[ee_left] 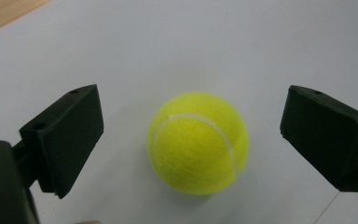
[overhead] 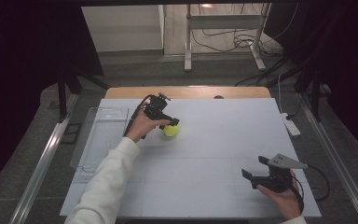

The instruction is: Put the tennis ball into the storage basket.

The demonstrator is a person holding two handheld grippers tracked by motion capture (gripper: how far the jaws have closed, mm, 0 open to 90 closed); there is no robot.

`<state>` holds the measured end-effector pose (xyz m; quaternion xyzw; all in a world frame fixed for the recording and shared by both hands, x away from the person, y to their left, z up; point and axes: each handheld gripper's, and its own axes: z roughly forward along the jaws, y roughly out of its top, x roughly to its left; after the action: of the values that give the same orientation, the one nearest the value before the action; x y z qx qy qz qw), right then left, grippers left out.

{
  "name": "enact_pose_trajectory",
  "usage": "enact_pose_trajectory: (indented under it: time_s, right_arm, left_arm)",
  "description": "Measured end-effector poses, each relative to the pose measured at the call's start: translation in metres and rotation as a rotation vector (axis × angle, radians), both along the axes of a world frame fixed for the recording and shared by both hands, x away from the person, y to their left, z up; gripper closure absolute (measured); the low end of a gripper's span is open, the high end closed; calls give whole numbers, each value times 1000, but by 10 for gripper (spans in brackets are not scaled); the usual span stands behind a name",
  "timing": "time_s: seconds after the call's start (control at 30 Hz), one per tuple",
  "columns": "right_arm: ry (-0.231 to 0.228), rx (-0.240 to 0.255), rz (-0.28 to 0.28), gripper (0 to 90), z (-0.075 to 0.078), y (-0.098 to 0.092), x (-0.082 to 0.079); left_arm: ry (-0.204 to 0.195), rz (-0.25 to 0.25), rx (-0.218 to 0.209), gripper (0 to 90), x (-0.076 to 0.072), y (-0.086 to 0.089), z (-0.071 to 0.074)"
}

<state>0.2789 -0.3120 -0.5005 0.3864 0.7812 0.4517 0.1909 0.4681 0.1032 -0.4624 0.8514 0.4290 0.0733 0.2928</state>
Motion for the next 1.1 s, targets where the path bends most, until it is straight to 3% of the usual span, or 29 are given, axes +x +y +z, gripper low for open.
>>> enact_pose_trajectory:
  time_s: [0.37,1.1]
  right_arm:
    - [0,0,-2,113,0,0,0]
    - [1,0,-2,113,-1,-1,0]
  left_arm:
    - [11,-35,28,64,-1,-9,-7]
    - [47,-29,63,65,2,-13,-27]
